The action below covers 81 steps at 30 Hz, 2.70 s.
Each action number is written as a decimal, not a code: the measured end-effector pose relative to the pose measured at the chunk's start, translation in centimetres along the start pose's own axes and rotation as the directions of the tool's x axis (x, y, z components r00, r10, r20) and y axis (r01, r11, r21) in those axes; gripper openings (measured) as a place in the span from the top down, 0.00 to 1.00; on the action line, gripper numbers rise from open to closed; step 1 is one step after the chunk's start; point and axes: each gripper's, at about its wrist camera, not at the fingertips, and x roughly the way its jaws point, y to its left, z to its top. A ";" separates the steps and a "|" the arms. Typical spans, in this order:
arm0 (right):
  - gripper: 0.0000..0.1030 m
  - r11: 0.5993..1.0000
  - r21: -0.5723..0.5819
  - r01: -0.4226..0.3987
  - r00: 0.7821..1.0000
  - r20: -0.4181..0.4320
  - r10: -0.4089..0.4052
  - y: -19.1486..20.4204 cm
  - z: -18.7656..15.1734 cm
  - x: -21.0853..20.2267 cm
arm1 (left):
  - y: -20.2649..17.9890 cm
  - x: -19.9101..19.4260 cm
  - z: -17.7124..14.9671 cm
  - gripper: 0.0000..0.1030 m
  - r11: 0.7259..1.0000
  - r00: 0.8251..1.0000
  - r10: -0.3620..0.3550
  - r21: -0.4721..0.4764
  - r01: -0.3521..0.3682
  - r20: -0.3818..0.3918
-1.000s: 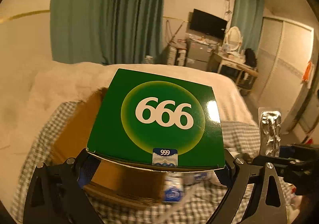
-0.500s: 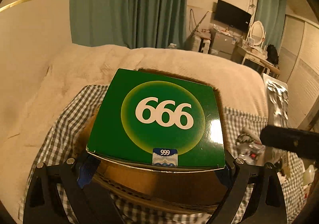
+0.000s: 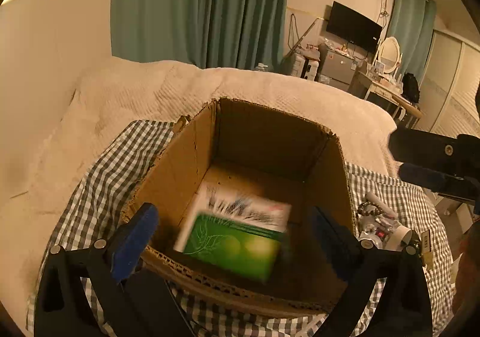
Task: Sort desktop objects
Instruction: 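Carry both items over the cardboard box and open both tools to drop them, then grasp the clear plastic bottle with blue label using the left tool, then grasp the white ceramic figurine with the right tool while the left holds the bottle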
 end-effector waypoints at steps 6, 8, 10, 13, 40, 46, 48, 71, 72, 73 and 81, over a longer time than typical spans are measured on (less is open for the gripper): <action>0.13 0.998 -0.006 0.070 0.996 0.047 -0.070 -1.3 -1.0 -4.5 | -2.1 -3.0 -0.1 0.00 0.999 0.999 -0.024 0.027 0.024 0.023; 0.13 0.995 0.007 0.098 0.993 0.061 -0.098 -2.3 -1.6 -6.5 | -3.4 -4.0 -0.3 0.00 0.998 0.999 -0.041 0.045 0.039 0.027; 0.13 0.991 0.023 0.133 0.988 0.075 -0.135 -3.7 -2.4 -8.8 | -5.3 -5.0 -0.7 0.00 0.996 0.998 -0.062 0.063 0.060 0.028; 0.13 0.979 0.038 0.202 0.974 0.095 -0.204 -5.8 -3.8 -12.4 | -8.1 -6.3 -1.8 0.00 0.992 0.995 -0.095 0.090 0.092 0.027; 0.13 0.872 0.160 0.463 0.886 -0.042 -0.462 -26.0 -17.1 -18.8 | -23.2 5.3 -12.4 0.00 0.966 0.980 -0.073 0.232 0.115 -0.183; 0.13 0.861 0.226 0.456 0.890 -0.100 -0.445 -29.2 -17.3 -15.6 | -23.0 8.8 -12.6 0.00 0.978 0.975 -0.074 0.178 0.112 -0.208; 0.13 0.859 0.237 0.453 0.892 -0.112 -0.439 -29.8 -17.3 -14.7 | -23.2 9.6 -12.4 0.00 0.982 0.975 -0.068 0.159 0.103 -0.210; 0.33 0.817 0.399 0.415 0.909 -0.224 -0.353 -34.3 -18.3 -9.2 | -22.8 15.8 -11.8 0.05 0.986 0.953 -0.090 0.107 0.126 -0.288; 0.36 0.821 0.397 0.411 0.910 -0.227 -0.346 -34.3 -18.3 -9.1 | -22.9 15.6 -11.8 0.05 0.985 0.953 -0.086 0.121 0.125 -0.290; 0.41 0.826 0.392 0.404 0.913 -0.231 -0.337 -34.2 -18.3 -8.9 | -23.0 15.5 -11.8 0.06 0.983 0.952 -0.084 0.131 0.127 -0.294; 0.52 0.846 0.334 0.415 0.904 -0.258 -0.342 -32.5 -18.9 -9.1 | -22.8 13.4 -11.6 0.06 0.979 0.948 -0.106 0.135 0.153 -0.300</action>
